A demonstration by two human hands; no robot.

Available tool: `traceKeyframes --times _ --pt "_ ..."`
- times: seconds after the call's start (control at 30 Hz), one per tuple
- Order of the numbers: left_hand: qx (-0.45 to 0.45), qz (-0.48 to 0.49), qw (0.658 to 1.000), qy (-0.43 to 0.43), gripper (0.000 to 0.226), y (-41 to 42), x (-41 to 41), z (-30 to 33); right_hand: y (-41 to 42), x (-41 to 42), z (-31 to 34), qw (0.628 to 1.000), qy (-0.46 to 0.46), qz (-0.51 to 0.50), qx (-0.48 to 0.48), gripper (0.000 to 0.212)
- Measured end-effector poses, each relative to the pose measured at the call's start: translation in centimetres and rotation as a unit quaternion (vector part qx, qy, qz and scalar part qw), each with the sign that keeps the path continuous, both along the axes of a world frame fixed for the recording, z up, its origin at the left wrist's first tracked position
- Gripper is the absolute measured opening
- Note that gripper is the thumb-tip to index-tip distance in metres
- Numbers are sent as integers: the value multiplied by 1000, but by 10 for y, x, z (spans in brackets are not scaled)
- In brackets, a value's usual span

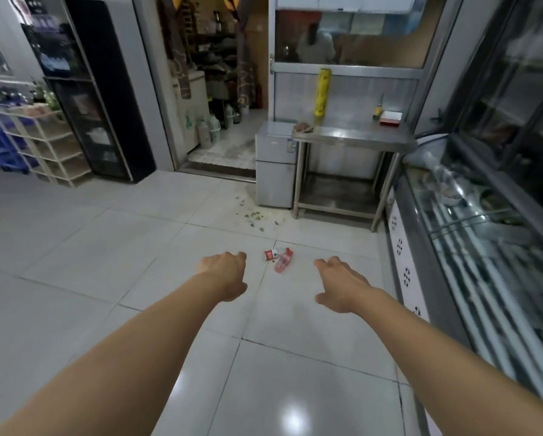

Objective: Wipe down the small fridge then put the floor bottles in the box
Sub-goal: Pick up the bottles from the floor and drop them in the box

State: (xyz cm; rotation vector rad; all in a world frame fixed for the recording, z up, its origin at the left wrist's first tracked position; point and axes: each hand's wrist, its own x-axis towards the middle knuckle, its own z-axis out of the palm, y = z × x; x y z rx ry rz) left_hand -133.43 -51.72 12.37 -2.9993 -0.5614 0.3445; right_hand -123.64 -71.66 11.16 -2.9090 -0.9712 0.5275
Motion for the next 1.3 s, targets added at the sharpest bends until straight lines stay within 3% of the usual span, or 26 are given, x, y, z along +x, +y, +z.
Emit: traceKeyframes --times 0.37,0.73,0.93,1.3 --pt "-17 -6 1000 1 50 136 190 -31 146 191 -28 1000 4 -16 19 65" --pt "-32 -6 999 26 53 258 367 -49 272 362 -42 999 36 0 -25 76" --pt "-43 -48 997 44 52 337 465 -77 336 446 -67 997 49 -59 -29 63" --pt "-58 -163 976 132 53 456 615 -149 436 533 -147 970 132 -201 -21 62"
